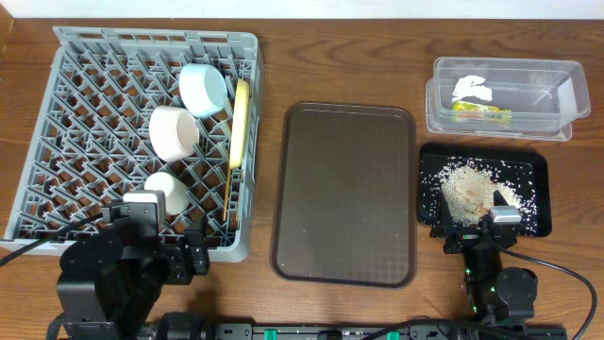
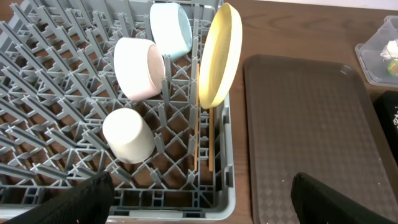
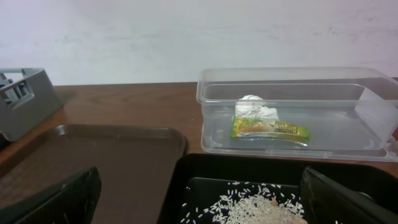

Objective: Sort waste into correct bins and load items into the dishwasher

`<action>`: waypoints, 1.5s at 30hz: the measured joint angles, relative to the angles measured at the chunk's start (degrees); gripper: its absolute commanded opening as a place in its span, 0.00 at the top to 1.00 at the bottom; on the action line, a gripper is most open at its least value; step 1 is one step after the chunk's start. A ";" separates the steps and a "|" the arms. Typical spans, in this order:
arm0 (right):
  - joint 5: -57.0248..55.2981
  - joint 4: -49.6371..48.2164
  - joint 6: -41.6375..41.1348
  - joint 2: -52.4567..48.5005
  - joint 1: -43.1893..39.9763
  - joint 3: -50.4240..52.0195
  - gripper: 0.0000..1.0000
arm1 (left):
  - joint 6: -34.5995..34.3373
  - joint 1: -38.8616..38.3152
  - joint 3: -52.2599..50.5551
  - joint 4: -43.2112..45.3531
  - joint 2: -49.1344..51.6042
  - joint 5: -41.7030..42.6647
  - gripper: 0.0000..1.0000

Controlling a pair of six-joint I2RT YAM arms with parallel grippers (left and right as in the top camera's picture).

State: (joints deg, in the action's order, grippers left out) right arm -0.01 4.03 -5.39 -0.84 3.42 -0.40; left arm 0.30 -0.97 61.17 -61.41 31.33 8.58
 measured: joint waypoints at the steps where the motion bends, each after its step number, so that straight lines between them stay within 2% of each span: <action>1: 0.00 0.00 0.00 0.00 0.00 0.00 0.01 | 0.00 0.00 0.00 0.00 0.00 0.00 0.08; 21: 0.00 0.00 0.00 0.00 -0.02 0.00 0.01 | 0.31 0.24 -0.35 -0.90 -0.48 0.02 0.08; 26: 0.00 0.02 0.00 0.00 0.00 0.00 0.01 | 0.92 1.46 -7.96 2.97 -6.86 0.02 0.08; 29: 0.00 0.02 0.02 0.00 0.00 0.00 0.01 | 1.05 1.64 -15.85 9.40 -12.39 0.02 0.08; 36: 0.00 0.00 0.00 0.00 -0.02 0.00 0.01 | -0.52 1.64 -36.81 31.47 -23.69 0.02 0.08; 42: 0.00 -0.02 0.02 0.00 -0.02 0.00 0.01 | -1.90 1.64 -52.78 55.76 -30.05 0.00 0.08; 45: 0.00 0.00 0.02 0.00 0.00 0.00 0.01 | -1.97 1.68 -57.86 65.18 -30.60 0.02 0.08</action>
State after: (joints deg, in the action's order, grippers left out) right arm -0.01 4.03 -5.37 -0.84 3.42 -0.40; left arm -1.67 0.71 3.31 3.77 0.73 8.60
